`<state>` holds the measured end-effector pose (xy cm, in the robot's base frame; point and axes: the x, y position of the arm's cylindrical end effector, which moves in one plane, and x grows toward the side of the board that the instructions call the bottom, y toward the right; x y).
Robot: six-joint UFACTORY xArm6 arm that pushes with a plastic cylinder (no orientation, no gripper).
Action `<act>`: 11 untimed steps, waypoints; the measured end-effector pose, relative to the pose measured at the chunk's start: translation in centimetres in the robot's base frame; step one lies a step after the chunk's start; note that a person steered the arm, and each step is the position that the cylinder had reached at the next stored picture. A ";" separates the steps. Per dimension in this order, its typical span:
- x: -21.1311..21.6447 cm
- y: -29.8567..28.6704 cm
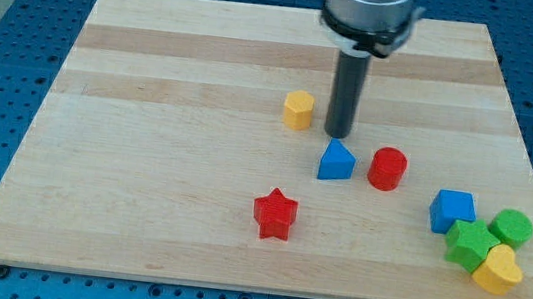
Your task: Move the red circle and blue triangle towards the red star
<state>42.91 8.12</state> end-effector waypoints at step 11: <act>8.4 -1.5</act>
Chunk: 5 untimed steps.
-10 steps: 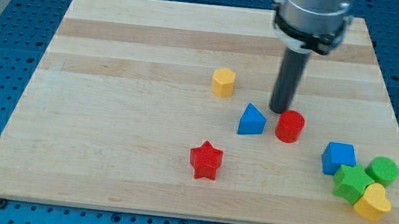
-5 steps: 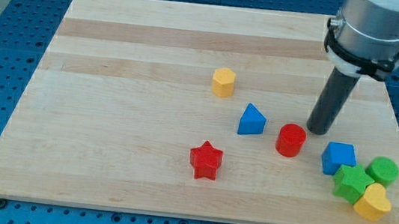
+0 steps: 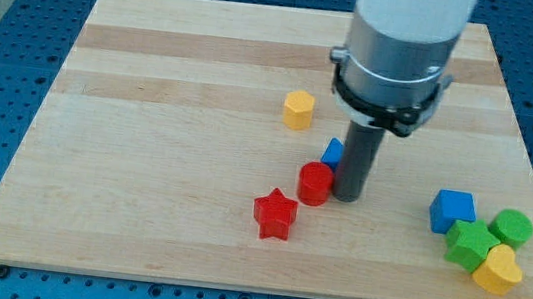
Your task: Move the red circle and blue triangle towards the red star
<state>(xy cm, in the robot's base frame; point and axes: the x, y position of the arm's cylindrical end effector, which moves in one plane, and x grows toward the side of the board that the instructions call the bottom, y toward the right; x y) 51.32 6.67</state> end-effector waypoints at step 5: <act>-4.6 3.1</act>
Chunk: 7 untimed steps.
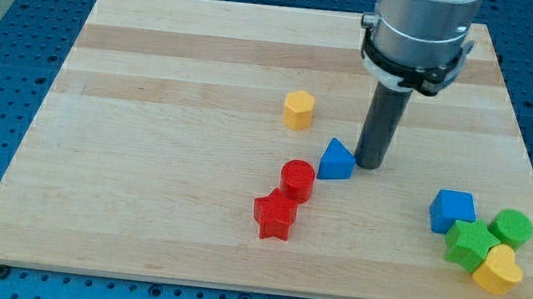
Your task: Move the red circle and blue triangle towards the red star
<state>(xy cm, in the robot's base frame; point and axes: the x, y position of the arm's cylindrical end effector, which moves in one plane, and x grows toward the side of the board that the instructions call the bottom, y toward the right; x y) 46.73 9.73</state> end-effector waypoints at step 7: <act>5.3 -6.0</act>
<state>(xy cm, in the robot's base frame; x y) 52.04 3.75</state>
